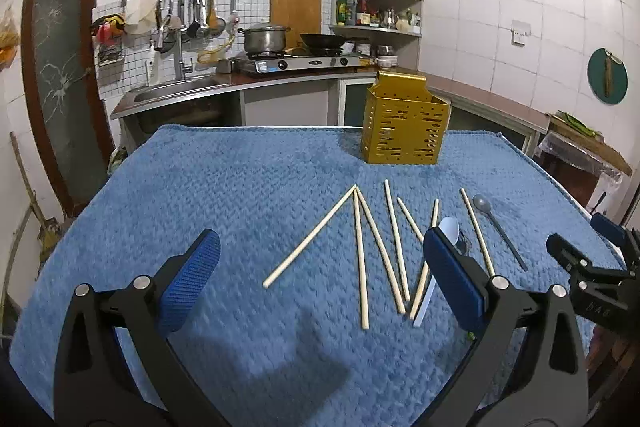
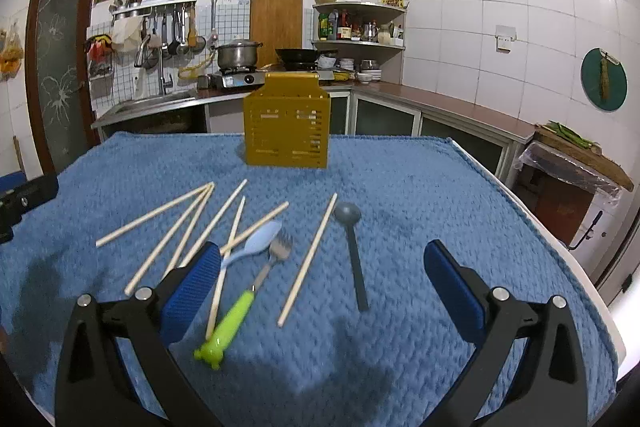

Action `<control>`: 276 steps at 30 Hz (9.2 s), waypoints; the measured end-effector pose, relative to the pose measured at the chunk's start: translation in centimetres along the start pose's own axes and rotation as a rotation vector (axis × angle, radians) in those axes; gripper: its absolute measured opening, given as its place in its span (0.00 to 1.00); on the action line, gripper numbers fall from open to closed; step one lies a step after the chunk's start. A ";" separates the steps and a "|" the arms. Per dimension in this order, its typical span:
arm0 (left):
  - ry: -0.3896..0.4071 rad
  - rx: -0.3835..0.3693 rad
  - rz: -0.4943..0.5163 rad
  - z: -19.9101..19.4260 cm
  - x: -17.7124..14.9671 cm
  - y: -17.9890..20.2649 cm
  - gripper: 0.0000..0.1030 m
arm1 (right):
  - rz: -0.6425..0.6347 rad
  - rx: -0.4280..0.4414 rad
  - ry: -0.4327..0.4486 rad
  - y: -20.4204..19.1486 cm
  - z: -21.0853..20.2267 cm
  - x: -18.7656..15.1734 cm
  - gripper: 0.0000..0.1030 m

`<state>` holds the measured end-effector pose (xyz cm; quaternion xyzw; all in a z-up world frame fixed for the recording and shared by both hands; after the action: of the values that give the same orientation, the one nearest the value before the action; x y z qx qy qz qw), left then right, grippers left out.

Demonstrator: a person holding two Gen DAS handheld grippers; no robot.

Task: Organize utensils
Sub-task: 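Grasp the dark grey spoon with the right tool while the left tool grasps a chopstick, then lift and carry the spoon and chopstick over the yellow holder with both tools, then lower the spoon and chopstick into the holder and open both tools, then move both tools back over the chopsticks lying on the towel, then grasp a chopstick with the right tool while the left tool grasps another chopstick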

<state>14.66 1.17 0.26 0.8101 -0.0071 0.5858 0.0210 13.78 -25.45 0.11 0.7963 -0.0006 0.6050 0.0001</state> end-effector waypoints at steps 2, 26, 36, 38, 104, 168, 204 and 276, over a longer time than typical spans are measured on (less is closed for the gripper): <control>-0.025 -0.021 0.003 1.0 0.6 0.3 0.95 | 0.004 0.007 -0.007 0.0 0.9 0.6 0.96; -0.368 -0.083 0.013 17.6 -3.4 -0.1 0.79 | 0.061 -0.016 -0.347 4.1 15.9 -5.7 0.96; -0.440 -0.130 0.022 21.3 -5.3 1.3 0.48 | 0.067 -0.042 -0.435 5.2 19.1 -7.7 0.64; -0.451 -0.136 0.026 21.8 -5.7 1.4 0.44 | 0.073 -0.038 -0.440 5.2 19.3 -7.7 0.60; -0.271 -0.181 -0.220 19.6 3.4 0.9 0.04 | 0.214 0.087 -0.310 4.0 19.3 -1.1 0.08; 0.190 -0.145 -0.053 34.8 16.0 9.2 0.04 | 0.111 0.154 0.009 0.2 34.7 12.0 0.08; -0.017 -0.020 -0.041 19.0 7.0 1.0 0.91 | 0.204 0.102 -0.099 3.5 21.2 5.3 0.56; -0.395 -0.067 -0.020 21.3 -5.8 3.3 0.15 | 0.077 0.021 -0.403 1.0 23.0 -6.3 0.15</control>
<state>32.91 -3.06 -11.85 0.9083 -0.0226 0.4146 0.0519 34.23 -26.50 -12.16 0.9005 -0.0246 0.4330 -0.0314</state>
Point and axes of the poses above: each gripper's, at about its wrist camera, not at the fingertips, and z roughly the way its jaws point, y to its right, x to its top, the point moved 9 cm from there along z, roughly the way its jaws point, and after that the axes turned 11 degrees about y, right-handed, at the moved point
